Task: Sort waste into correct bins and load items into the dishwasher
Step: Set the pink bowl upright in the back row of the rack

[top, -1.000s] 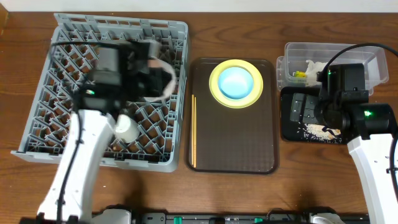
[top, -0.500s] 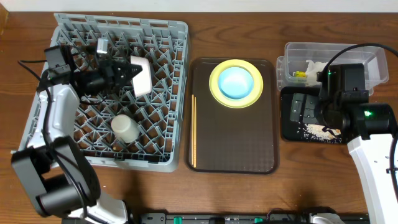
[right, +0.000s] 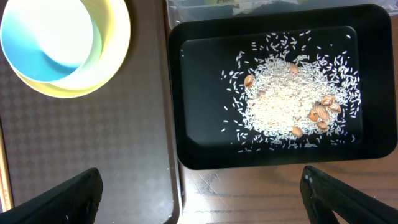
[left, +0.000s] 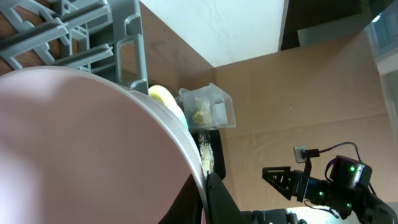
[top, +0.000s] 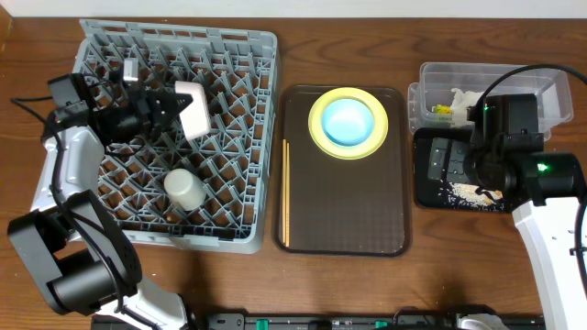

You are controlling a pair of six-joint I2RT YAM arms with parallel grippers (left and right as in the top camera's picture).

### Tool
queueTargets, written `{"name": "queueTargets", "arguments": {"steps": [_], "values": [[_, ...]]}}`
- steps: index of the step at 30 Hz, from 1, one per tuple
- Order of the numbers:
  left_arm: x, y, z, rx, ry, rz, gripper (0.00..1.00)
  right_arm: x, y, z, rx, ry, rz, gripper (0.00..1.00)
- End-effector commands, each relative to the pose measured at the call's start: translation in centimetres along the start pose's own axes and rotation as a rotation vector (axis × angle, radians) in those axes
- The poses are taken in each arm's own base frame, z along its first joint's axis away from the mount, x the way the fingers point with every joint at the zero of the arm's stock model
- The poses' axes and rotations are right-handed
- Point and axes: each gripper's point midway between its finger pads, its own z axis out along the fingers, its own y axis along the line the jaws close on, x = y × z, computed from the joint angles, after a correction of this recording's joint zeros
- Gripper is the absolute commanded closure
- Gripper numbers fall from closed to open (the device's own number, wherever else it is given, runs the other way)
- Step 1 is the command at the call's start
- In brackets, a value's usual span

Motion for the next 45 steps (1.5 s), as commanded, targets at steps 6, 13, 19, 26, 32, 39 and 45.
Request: {"name": "queueTargets", "arguments": {"steps": [6,13,19,26,32,39,45], "values": [[0.4,-1.6,-0.1,0.121,0.026,-0.032,0.95,-0.5,-0.3,-0.6,0.011,-0.023,0.013,0.01],[0.2,-0.4,0.0,0.054,0.016,-0.186,0.94,-0.4,-0.3,-0.6,0.010,-0.022,0.013,0.01],[0.0,0.2,0.1,0.026,0.008,-0.250,0.94,-0.4,-0.2,-0.6,0.003,-0.020,0.013,0.01],[0.0,2.6,0.6,0.023,0.017,-0.310,0.94,-0.4,-0.2,-0.6,0.003,-0.020,0.013,0.01],[-0.9,3.4,0.4,0.021,-0.004,-0.254,0.83,-0.3,-0.2,-0.6,0.005,-0.015,0.012,0.01],[-1.6,4.0,-1.0,0.004,-0.046,-0.251,0.52,-0.3,-0.2,-0.6,0.004,-0.017,0.012,0.01],[-1.7,3.8,-1.2,0.003,-0.051,-0.248,0.76,-0.3,-0.2,-0.6,0.005,-0.017,0.012,0.01]]}}
